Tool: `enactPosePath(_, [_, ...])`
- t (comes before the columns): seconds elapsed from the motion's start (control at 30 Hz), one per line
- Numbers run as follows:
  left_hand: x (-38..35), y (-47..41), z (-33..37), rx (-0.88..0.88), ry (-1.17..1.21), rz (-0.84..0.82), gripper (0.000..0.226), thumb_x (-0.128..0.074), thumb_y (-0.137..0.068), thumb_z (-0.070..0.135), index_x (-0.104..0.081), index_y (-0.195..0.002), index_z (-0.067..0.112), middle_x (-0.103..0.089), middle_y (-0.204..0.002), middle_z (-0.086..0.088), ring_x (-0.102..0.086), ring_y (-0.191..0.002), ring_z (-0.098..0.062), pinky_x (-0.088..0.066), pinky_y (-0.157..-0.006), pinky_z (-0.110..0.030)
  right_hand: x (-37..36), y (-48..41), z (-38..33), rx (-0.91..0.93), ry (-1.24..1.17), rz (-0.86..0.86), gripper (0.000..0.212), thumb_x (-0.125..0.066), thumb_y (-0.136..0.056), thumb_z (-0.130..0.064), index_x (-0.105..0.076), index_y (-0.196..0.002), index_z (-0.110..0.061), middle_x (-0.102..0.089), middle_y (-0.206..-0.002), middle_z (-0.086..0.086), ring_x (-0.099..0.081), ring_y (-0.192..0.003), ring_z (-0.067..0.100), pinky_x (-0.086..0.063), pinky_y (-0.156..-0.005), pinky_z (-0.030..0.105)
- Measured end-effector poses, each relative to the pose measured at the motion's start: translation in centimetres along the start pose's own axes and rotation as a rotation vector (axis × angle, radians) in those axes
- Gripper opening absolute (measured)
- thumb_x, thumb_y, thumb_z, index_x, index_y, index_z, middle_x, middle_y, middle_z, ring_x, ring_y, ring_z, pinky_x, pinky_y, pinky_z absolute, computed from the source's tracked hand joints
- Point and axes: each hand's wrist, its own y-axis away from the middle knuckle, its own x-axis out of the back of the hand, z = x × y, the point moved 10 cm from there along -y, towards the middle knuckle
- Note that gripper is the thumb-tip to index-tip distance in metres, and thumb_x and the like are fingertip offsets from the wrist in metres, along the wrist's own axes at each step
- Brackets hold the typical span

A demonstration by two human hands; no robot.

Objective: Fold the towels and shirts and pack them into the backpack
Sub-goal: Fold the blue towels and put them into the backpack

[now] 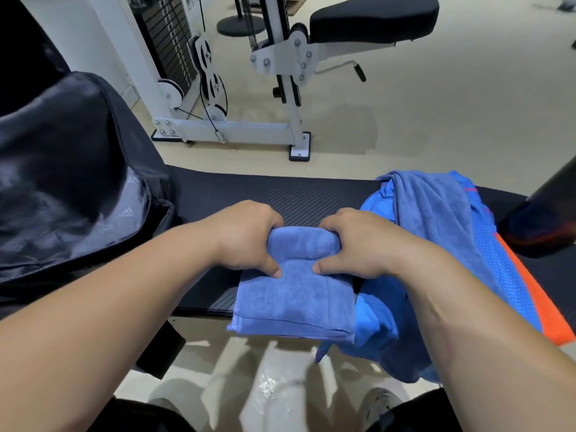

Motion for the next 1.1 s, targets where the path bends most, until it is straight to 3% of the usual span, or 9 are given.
enactPosePath(0.17, [0.7, 0.1, 0.5, -0.024, -0.045, 0.070, 0.042, -0.087, -0.062, 0.049, -0.055, -0.076, 0.026, -0.059, -0.074, 0.010, -0.056, -0.077, -0.014, -0.049, -0.065, -0.036, -0.5, 0.1, 0.7, 0.009, -0.063, -0.053, 0.044, -0.088, -0.064, -0.045, -0.061, -0.096, -0.032, -0.060, -0.096, -0.014, -0.058, -0.094, 0.014, -0.053, -0.082, 0.039])
enactPosePath(0.23, [2.3, 0.0, 0.7, -0.020, -0.138, 0.229, 0.037, -0.081, -0.067, 0.044, -0.050, -0.074, 0.025, -0.054, -0.071, 0.010, -0.056, -0.078, -0.020, -0.041, -0.062, -0.035, 0.7, -0.5, 0.8, 0.004, -0.045, 0.112, 0.040, -0.086, -0.067, -0.040, -0.060, -0.094, -0.028, -0.059, -0.093, -0.010, -0.057, -0.095, 0.019, -0.052, -0.079, 0.040])
enactPosePath(0.3, [4.4, 0.3, 0.9, -0.017, -0.236, 0.455, 0.026, -0.073, -0.074, 0.036, -0.051, -0.078, 0.023, -0.054, -0.074, 0.005, -0.058, -0.079, -0.030, -0.037, -0.063, -0.035, 2.9, -0.6, 0.9, -0.006, 0.027, 0.406, 0.034, -0.079, -0.072, -0.031, -0.061, -0.101, -0.027, -0.055, -0.097, -0.003, -0.055, -0.098, 0.027, -0.050, -0.078, 0.040])
enactPosePath(0.4, [4.8, 0.6, 1.0, -0.043, -0.267, 0.607, 0.022, -0.067, -0.078, 0.033, -0.062, -0.092, 0.016, -0.061, -0.086, -0.006, -0.058, -0.081, -0.036, -0.046, -0.068, -0.043, 4.1, 0.2, 0.4, 0.018, 0.041, 0.632, 0.037, -0.069, -0.078, -0.024, -0.065, -0.114, -0.028, -0.053, -0.106, -0.001, -0.054, -0.102, 0.029, -0.046, -0.080, 0.039])
enactPosePath(0.53, [2.3, 2.0, 1.0, -0.119, -0.199, 0.510, 0.062, -0.053, -0.081, 0.060, -0.056, -0.129, 0.022, -0.059, -0.131, -0.003, -0.057, -0.114, -0.030, -0.048, -0.093, -0.047, 3.7, 1.6, -0.4, 0.159, -0.103, 0.542, 0.053, -0.072, -0.081, -0.043, -0.062, -0.130, -0.026, -0.056, -0.130, -0.005, -0.054, -0.120, 0.021, -0.047, -0.098, 0.040])
enactPosePath(0.6, [1.1, 3.4, 0.8, -0.148, -0.169, 0.447, 0.083, -0.051, -0.080, 0.072, -0.044, -0.146, 0.022, -0.044, -0.154, -0.004, -0.046, -0.137, -0.027, -0.039, -0.111, -0.050, 3.3, 2.8, -1.1, 0.235, -0.133, 0.478, 0.065, -0.070, -0.078, -0.051, -0.060, -0.135, -0.022, -0.057, -0.137, -0.003, -0.054, -0.126, 0.019, -0.046, -0.103, 0.041])
enactPosePath(0.7, [-0.7, 5.3, 0.1, -0.162, -0.212, 0.333, 0.104, -0.043, -0.078, 0.084, -0.022, -0.159, 0.022, -0.018, -0.167, 0.000, -0.023, -0.152, -0.021, -0.019, -0.123, -0.049, 2.3, 4.8, -2.3, 0.309, -0.170, 0.398, 0.073, -0.068, -0.075, -0.057, -0.060, -0.136, -0.019, -0.057, -0.143, -0.001, -0.049, -0.136, 0.016, -0.042, -0.111, 0.039])
enactPosePath(0.9, [-3.5, 6.1, -1.1, -0.160, -0.300, 0.167, 0.111, -0.027, -0.079, 0.089, 0.000, -0.162, 0.020, 0.011, -0.168, 0.003, 0.006, -0.155, -0.018, -0.003, -0.125, -0.051, -0.7, 5.1, -3.1, 0.317, -0.002, 0.188, 0.074, -0.072, -0.085, -0.053, -0.048, -0.147, -0.022, -0.030, -0.162, -0.008, -0.017, -0.152, 0.008, -0.020, -0.124, 0.039])
enactPosePath(1.1, [0.3, 4.7, 1.4, -0.092, -0.186, 0.256, 0.090, -0.001, -0.087, 0.070, -0.031, -0.156, 0.019, -0.019, -0.167, 0.002, -0.008, -0.155, -0.017, -0.003, -0.124, -0.052, -2.2, 4.3, -3.2, 0.300, -0.038, 0.161, 0.075, -0.073, -0.084, -0.052, -0.047, -0.148, -0.023, -0.025, -0.164, -0.009, -0.012, -0.152, 0.005, -0.013, -0.126, 0.038])
